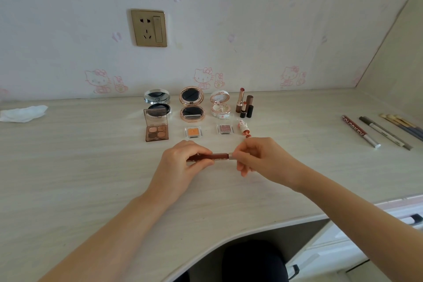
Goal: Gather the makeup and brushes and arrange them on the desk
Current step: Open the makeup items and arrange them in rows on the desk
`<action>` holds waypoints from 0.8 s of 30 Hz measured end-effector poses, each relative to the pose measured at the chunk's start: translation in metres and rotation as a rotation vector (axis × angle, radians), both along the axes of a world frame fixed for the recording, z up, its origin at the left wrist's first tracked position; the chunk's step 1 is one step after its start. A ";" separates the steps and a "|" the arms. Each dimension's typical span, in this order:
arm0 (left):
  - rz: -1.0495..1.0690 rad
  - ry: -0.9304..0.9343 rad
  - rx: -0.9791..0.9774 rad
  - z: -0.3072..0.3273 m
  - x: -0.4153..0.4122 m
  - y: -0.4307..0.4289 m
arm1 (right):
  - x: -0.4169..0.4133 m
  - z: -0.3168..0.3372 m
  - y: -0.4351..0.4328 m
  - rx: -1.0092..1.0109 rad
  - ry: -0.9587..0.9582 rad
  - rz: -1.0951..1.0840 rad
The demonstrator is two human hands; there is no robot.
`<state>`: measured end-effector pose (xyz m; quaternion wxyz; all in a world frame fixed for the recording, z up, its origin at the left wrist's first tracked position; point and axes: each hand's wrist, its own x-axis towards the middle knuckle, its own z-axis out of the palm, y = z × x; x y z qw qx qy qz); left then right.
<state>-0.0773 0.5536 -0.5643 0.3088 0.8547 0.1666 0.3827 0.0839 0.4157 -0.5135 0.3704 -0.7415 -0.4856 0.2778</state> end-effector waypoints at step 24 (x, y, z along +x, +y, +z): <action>0.045 -0.008 -0.149 0.002 0.002 -0.006 | 0.016 0.011 -0.004 0.099 0.128 -0.049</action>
